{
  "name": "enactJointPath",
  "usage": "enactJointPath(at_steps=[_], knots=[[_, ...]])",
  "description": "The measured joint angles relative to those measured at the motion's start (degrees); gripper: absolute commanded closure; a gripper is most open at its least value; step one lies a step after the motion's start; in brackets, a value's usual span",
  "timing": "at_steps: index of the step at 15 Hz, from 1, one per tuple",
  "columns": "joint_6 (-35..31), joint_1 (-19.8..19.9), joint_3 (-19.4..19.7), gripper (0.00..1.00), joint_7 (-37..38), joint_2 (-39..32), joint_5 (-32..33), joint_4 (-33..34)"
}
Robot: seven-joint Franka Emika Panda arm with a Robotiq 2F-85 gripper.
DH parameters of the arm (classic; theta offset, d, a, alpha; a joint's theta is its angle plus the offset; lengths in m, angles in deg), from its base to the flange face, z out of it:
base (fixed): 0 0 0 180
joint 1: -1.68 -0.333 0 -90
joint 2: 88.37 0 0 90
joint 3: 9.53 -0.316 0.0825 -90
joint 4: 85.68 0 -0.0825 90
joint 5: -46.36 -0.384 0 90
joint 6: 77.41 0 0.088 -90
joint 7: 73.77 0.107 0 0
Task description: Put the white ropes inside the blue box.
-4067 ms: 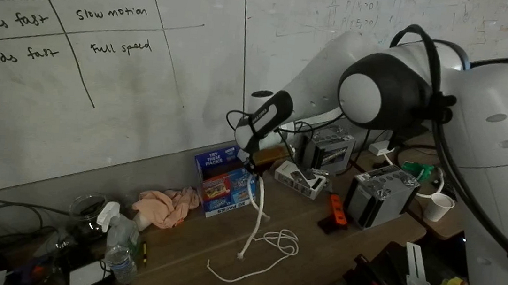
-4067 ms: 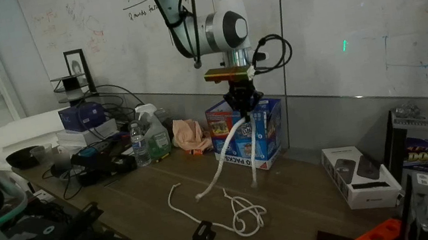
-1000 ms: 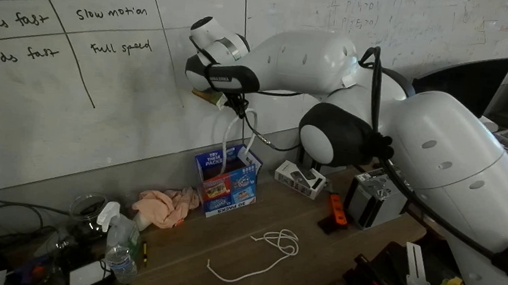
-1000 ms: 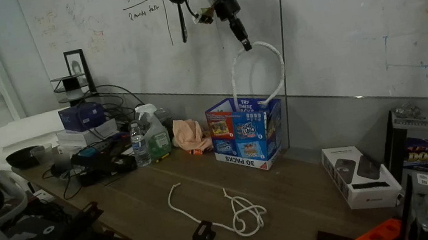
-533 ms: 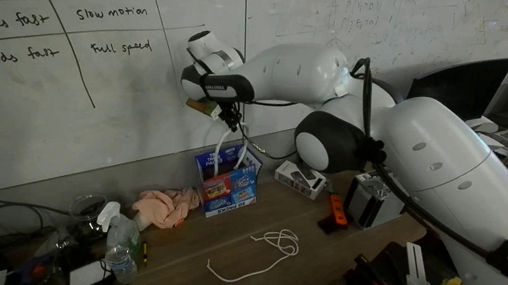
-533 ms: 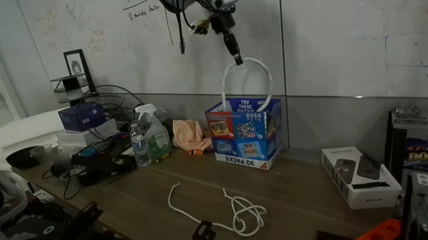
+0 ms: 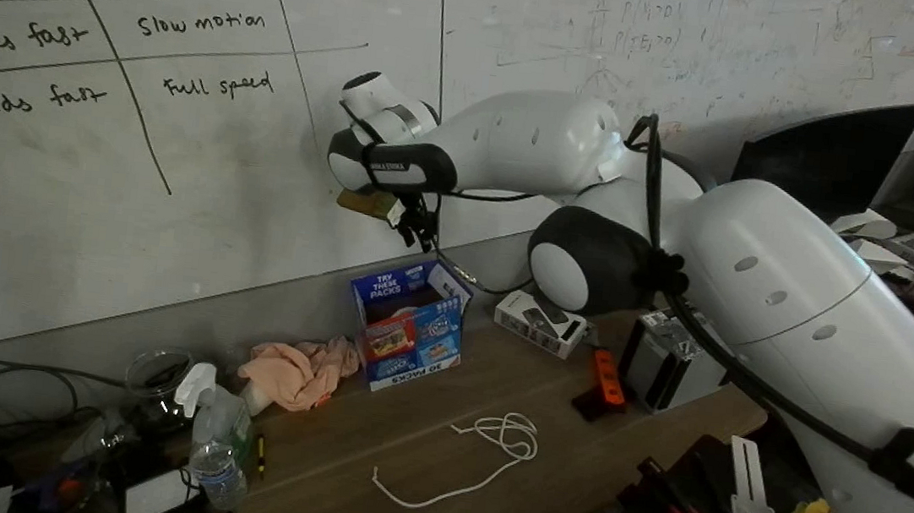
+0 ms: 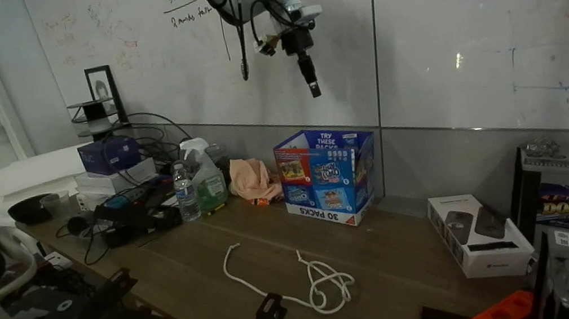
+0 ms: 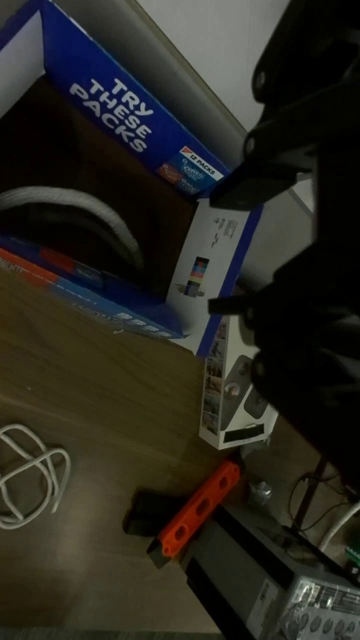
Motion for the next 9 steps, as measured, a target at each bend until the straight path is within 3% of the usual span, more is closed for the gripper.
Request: enactJointPath(at_steps=[3,9], knots=[[0.5,0.92,0.37,0.0,-2.54,0.38,0.34,-0.03],[1.35,3.57,0.26,0.0,-14.36,7.08,0.47,-5.69]])
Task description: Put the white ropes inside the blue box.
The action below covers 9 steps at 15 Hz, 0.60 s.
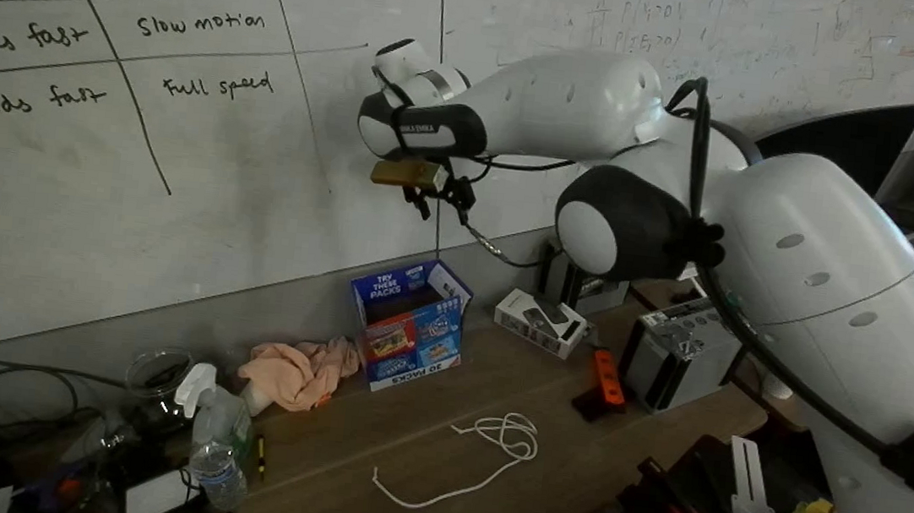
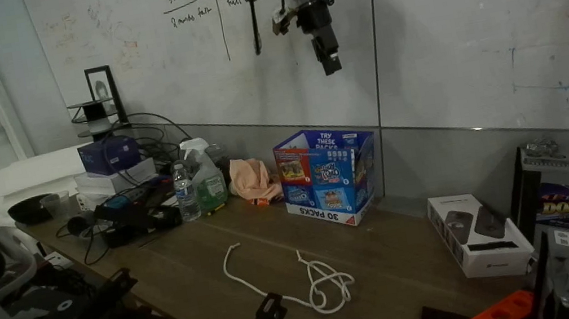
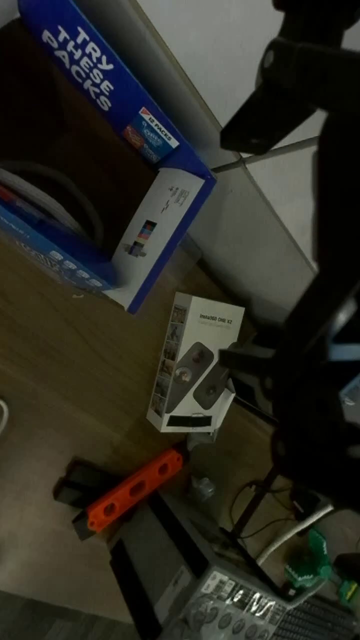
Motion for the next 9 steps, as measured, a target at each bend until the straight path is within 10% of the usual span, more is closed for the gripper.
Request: enactJointPath(at_steps=[9], knots=[[-17.83,3.93,-2.13,0.0,-27.26,11.02,-0.65,-25.18]])
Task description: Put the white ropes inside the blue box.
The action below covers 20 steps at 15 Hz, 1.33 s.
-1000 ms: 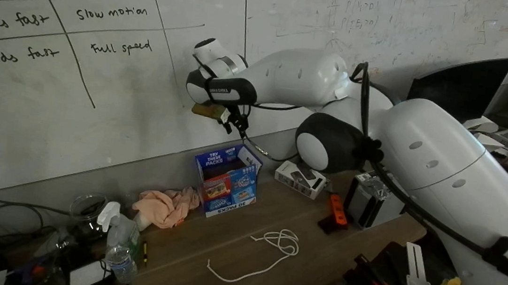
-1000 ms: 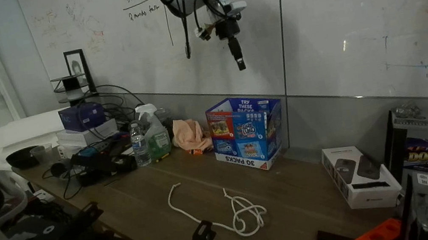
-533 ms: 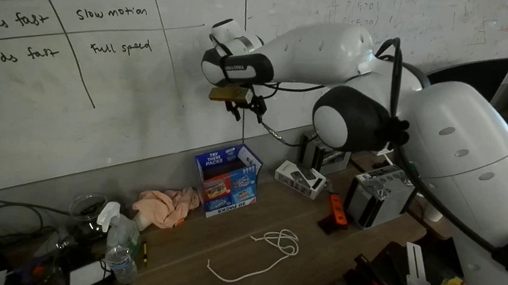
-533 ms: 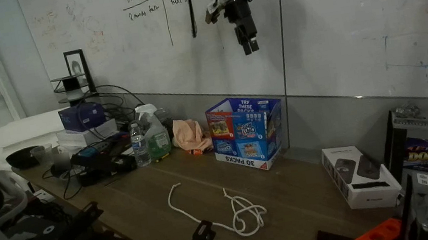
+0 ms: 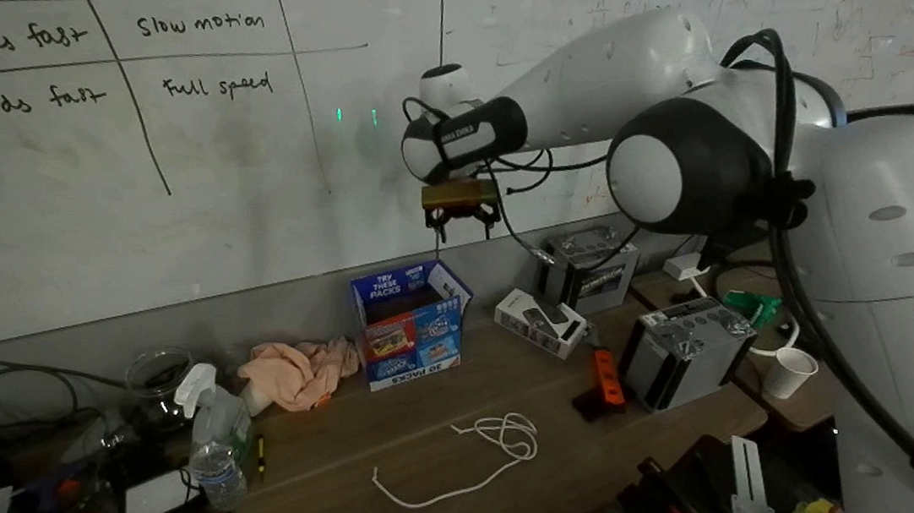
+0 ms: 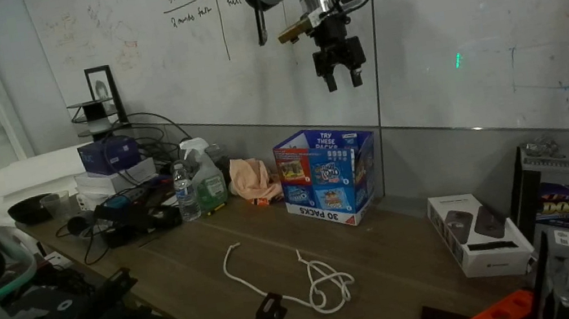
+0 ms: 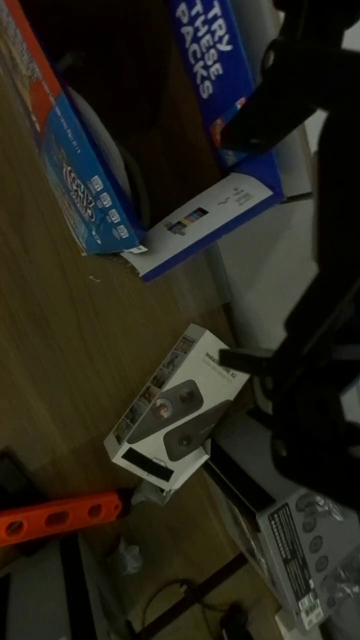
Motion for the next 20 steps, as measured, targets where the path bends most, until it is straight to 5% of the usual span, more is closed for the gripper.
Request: enactJointPath(at_steps=[12,16,20], knots=[[-36.65,3.27,-3.4,0.0,-33.07,2.08,-0.27,-38.65],[-41.55,8.13,-7.06,0.0,-46.52,2.4,-0.27,-46.94],[-41.58,12.91,-11.55,0.0,-56.97,0.01,-0.27,-47.75]])
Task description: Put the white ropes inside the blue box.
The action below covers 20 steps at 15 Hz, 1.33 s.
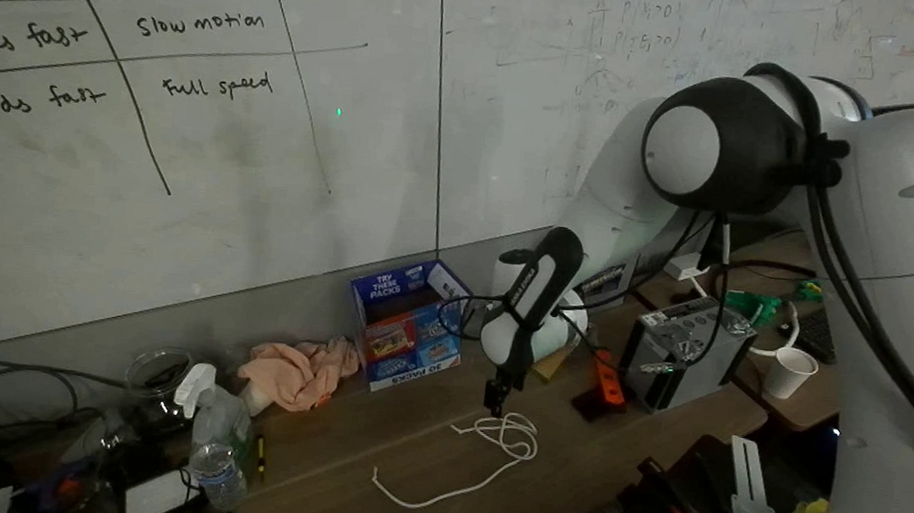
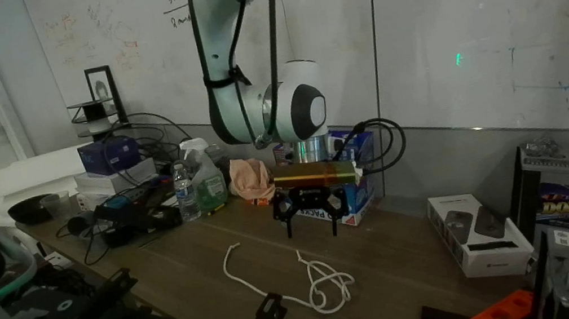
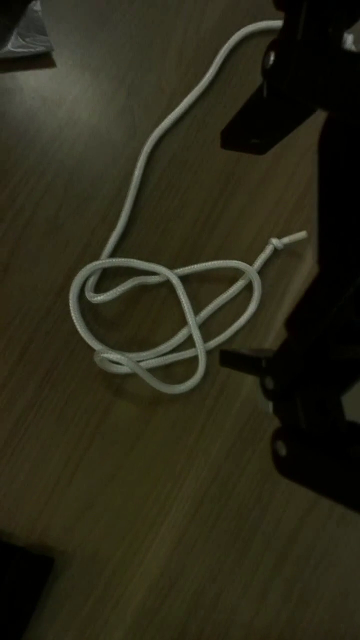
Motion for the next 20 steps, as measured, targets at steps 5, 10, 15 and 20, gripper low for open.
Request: enactJointPath(at_steps=[5,10,15,20], knots=[[-1.35,0.68,-0.12,0.0,-1.65,-4.84,0.02,3.54],[-5.96,-0.44,3.14,0.0,-1.49,-9.17,0.74,7.49],[-9.15,-1.92,7.05,0.0,-0.95,-12.6,1.44,9.66],[-9.22,-1.99,7.89,0.0,-0.73,-14.64,1.48,9.92]])
